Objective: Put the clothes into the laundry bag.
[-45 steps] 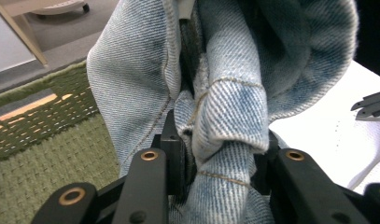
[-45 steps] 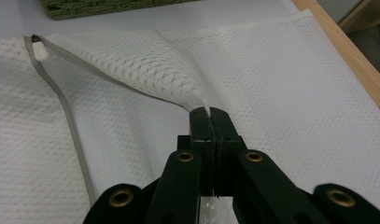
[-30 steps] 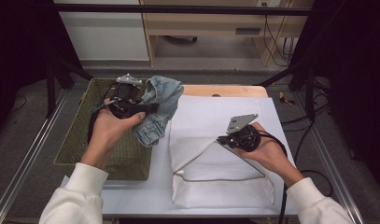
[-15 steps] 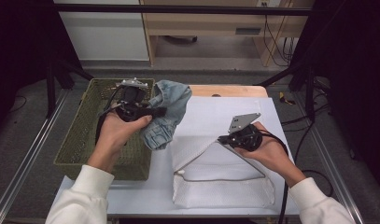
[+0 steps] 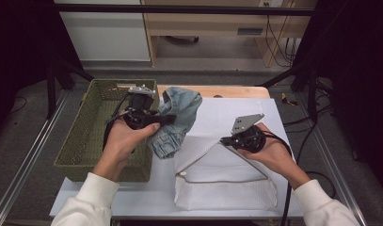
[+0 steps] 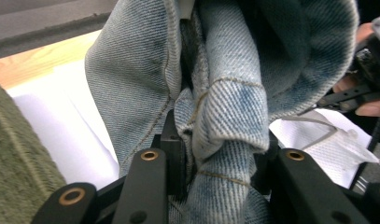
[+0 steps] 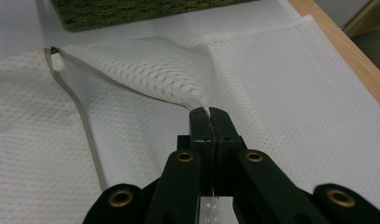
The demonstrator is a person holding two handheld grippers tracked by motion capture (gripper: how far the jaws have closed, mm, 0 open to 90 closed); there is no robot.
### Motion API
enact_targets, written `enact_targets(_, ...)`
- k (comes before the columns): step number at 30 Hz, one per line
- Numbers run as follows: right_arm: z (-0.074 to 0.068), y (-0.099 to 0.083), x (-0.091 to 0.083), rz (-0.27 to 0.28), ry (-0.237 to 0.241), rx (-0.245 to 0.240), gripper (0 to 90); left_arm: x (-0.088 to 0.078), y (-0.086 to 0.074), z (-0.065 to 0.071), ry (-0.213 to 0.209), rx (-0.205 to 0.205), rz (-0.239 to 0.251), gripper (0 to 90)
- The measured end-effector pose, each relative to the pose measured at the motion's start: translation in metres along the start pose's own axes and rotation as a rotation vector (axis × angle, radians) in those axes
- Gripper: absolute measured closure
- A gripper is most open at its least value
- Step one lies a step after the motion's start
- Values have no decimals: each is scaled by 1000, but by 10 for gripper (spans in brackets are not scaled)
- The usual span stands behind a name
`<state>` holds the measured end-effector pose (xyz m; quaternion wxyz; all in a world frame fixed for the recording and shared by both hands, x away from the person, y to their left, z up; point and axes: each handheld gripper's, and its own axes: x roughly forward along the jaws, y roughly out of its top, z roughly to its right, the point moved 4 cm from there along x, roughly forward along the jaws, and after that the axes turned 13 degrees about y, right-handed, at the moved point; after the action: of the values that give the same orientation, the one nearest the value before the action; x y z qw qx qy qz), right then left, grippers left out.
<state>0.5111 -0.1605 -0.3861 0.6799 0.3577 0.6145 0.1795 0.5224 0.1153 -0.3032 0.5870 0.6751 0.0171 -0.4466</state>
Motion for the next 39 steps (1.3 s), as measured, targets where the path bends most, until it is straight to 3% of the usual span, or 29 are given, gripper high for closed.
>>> enact_targets(14,-1,0,2,0,-1,7,898,-13,-14,31,-68,40,6,668)
enact_targets(21,0,-2,4,-3,3,12,899,-17,-20,38,-91,43,7,667)
enact_targets(27,2,-2,5,4,6,27,899,-22,-31,54,-163,36,9,667)
enact_targets(39,5,-2,3,22,16,77,900,-13,-50,83,-210,73,-23,667)
